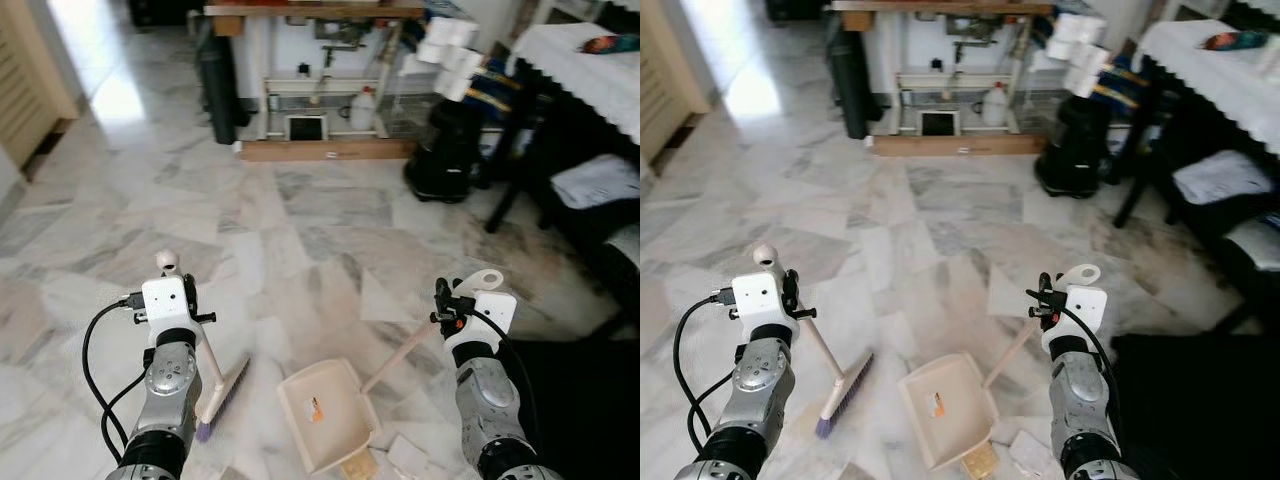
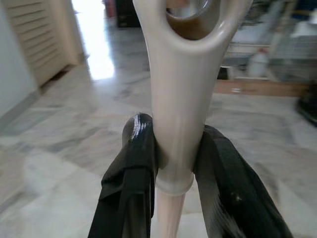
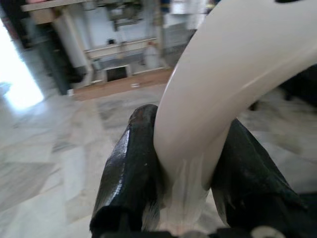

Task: Sweep floor

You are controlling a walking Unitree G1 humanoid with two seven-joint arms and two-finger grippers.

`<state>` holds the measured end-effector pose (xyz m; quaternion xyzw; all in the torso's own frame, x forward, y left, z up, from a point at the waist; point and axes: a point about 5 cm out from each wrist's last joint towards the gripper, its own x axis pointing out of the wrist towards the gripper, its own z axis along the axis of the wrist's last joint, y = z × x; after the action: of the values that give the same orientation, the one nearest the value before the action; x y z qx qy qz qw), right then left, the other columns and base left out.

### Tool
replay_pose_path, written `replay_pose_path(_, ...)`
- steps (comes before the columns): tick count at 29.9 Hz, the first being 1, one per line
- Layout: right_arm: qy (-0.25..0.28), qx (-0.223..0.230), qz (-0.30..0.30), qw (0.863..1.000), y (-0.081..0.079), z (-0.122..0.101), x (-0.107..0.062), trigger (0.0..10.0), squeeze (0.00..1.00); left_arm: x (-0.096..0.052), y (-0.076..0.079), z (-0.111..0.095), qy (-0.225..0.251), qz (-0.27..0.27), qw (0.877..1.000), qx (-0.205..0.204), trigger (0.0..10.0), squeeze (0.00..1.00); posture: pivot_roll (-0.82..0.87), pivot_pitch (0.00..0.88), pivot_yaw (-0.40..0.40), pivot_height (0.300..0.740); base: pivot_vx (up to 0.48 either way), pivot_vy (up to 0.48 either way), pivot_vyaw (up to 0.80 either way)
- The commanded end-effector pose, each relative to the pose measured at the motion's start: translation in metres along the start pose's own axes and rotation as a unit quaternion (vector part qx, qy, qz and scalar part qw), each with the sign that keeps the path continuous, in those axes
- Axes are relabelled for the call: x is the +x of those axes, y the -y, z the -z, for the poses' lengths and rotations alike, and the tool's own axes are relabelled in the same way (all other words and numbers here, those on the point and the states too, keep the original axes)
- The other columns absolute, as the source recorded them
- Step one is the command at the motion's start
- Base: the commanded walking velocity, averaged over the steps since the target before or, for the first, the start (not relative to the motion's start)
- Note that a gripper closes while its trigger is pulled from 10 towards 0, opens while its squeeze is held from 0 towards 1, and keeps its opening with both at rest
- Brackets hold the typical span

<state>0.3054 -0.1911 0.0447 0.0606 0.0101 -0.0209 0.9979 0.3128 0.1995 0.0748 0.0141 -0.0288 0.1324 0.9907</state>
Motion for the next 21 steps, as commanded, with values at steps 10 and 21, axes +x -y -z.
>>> replay_pose_path(10, -0.02, 0.007, 0.011, 1.0, 0.011, 0.003, 0.0, 10.0, 0.0, 0.004, 0.0, -0.008, 0.019, -0.003, 1.0, -0.01, 10.0, 0.0, -0.02, 0.045, -0.02, 0.74, 0.0, 0.12, -0.8)
replay_pose_path(21, -0.047, 0.01, 0.017, 0.999, 0.019, 0.011, -0.004, 10.0, 0.0, 0.004, 0.001, -0.008, 0.018, -0.002, 1.0, -0.011, 10.0, 0.0, -0.03, 0.042, -0.021, 0.74, 0.0, 0.128, -0.8)
